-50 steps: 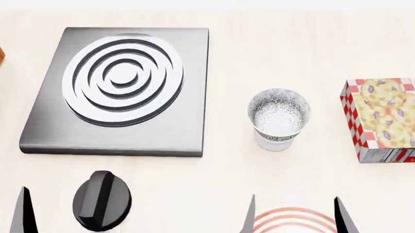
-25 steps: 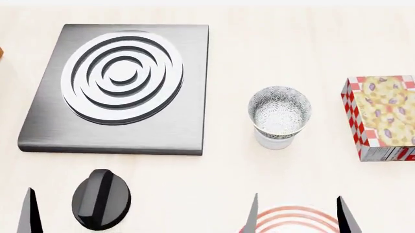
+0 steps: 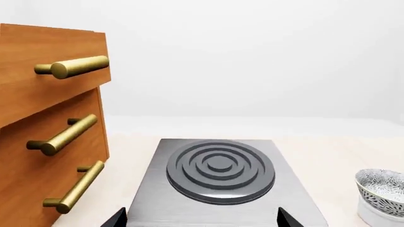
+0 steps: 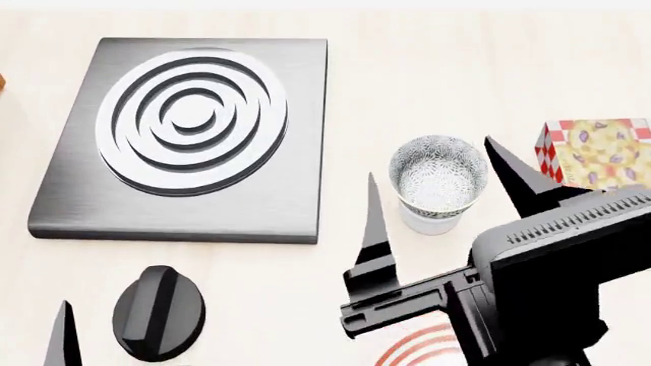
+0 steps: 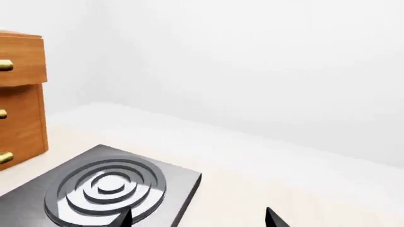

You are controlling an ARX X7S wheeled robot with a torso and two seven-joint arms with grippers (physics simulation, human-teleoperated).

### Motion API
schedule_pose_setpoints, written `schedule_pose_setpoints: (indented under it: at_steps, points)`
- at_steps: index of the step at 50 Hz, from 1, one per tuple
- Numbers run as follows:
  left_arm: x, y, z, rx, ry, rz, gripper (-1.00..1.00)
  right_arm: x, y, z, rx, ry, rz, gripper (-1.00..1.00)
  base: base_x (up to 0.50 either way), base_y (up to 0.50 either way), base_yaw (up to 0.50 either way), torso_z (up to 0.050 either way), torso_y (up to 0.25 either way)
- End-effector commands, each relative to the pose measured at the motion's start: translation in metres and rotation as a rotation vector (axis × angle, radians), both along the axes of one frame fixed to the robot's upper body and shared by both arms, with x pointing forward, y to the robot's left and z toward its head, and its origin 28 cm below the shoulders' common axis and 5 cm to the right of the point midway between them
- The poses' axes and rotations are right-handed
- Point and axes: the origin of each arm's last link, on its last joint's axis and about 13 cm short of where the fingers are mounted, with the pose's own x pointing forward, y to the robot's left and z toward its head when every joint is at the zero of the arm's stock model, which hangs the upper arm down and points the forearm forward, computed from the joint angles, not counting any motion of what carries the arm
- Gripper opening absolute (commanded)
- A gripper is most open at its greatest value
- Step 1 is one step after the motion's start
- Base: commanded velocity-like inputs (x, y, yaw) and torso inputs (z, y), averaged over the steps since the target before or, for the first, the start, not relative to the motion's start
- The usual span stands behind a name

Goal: Pick the akita bowl on the ramekin and place it on the plate.

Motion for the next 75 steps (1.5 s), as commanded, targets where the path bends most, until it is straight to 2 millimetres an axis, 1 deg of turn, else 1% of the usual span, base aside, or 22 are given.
schedule_pose_setpoints:
  at_steps: [1,2,4,5,8,11,12,14,16,21,26,30,37,40,43,45,46,50,55,62,69,75]
  points:
    - [-0.001,0.001,0.001,-0.031,-0.005,-0.015,1.00,0.037,-0.023,0.047,-0.283,0.121,0.034,1.00,0.00,0.00,0.00,0.000,0.000]
    - [-0.001,0.001,0.001,-0.032,-0.005,-0.014,1.00,0.040,-0.023,0.047,-0.313,0.133,0.036,1.00,0.00,0.00,0.00,0.000,0.000]
    - [0.000,0.001,0.000,-0.036,-0.003,-0.014,1.00,0.052,-0.028,0.050,-0.428,0.209,0.068,1.00,0.00,0.00,0.00,0.000,0.000]
    - [0.000,0.001,0.000,-0.036,-0.003,-0.014,1.00,0.052,-0.028,0.051,-0.428,0.209,0.068,1.00,0.00,0.00,0.00,0.000,0.000]
    - [0.000,0.001,0.000,-0.038,-0.006,-0.015,1.00,0.065,-0.034,0.062,-0.487,0.235,0.053,1.00,0.00,0.00,0.00,0.000,0.000]
    - [0.001,0.002,0.000,-0.041,-0.004,-0.014,1.00,0.070,-0.036,0.070,-0.522,0.239,0.050,1.00,0.00,0.00,0.00,0.000,0.000]
    - [0.001,0.002,0.000,-0.042,-0.003,-0.013,1.00,0.071,-0.037,0.072,-0.573,0.257,0.058,1.00,0.00,0.00,0.00,0.000,0.000]
    - [0.001,0.002,-0.001,-0.042,-0.001,-0.013,1.00,0.074,-0.037,0.073,-0.594,0.267,0.059,1.00,0.00,0.00,0.00,0.000,0.000]
    - [0.001,0.001,-0.001,-0.041,0.003,-0.015,1.00,0.078,-0.038,0.073,-0.654,0.279,0.047,1.00,0.00,0.00,0.00,0.000,0.000]
    - [0.001,0.001,0.000,-0.044,0.003,-0.014,1.00,0.090,-0.043,0.074,-0.691,0.331,0.035,1.00,0.00,0.00,0.00,0.000,0.000]
    - [0.001,0.001,-0.001,-0.050,0.006,-0.018,1.00,0.099,-0.045,0.075,-0.764,0.404,0.070,1.00,0.00,0.00,0.00,0.000,0.000]
    - [0.001,0.001,-0.001,-0.054,0.007,-0.020,1.00,0.104,-0.045,0.077,-0.798,0.427,0.101,1.00,0.00,0.00,0.00,0.000,0.000]
    - [0.001,0.002,-0.001,-0.053,0.011,-0.015,1.00,0.116,-0.047,0.078,-0.814,0.454,0.127,1.00,0.00,0.00,0.00,0.000,0.000]
    - [0.000,0.002,0.000,-0.051,0.010,-0.011,1.00,0.122,-0.050,0.083,-0.803,0.456,0.119,1.00,0.00,0.00,0.00,0.000,0.000]
    - [0.001,0.002,-0.001,-0.049,0.014,-0.010,1.00,0.124,-0.051,0.084,-0.810,0.469,0.127,1.00,0.00,0.00,0.00,0.000,0.000]
    - [0.001,0.001,-0.002,-0.049,0.016,-0.011,1.00,0.125,-0.052,0.081,-0.823,0.516,0.143,1.00,0.00,0.00,0.00,0.000,0.000]
    - [0.001,0.001,-0.002,-0.048,0.018,-0.012,1.00,0.123,-0.052,0.080,-0.836,0.575,0.159,1.00,0.00,0.00,0.00,0.000,0.000]
    - [0.002,0.001,-0.002,-0.048,0.019,-0.011,1.00,0.122,-0.052,0.082,-0.882,0.649,0.145,1.00,0.00,0.00,0.00,0.000,0.000]
    - [0.002,0.002,-0.002,-0.049,0.021,-0.012,1.00,0.128,-0.053,0.085,-0.885,0.652,0.133,1.00,0.00,0.00,0.00,0.000,0.000]
    - [0.002,0.001,-0.002,-0.045,0.022,-0.013,1.00,0.131,-0.049,0.078,-0.890,0.650,0.150,1.00,0.00,0.00,0.00,0.000,0.000]
    - [0.002,0.000,-0.004,-0.042,0.027,-0.017,1.00,0.135,-0.046,0.076,-0.877,0.613,0.137,1.00,0.00,0.00,0.00,0.000,0.000]
    - [0.002,0.000,-0.005,-0.039,0.030,-0.021,1.00,0.139,-0.040,0.073,-0.849,0.589,0.159,1.00,0.00,0.00,0.00,0.000,0.000]
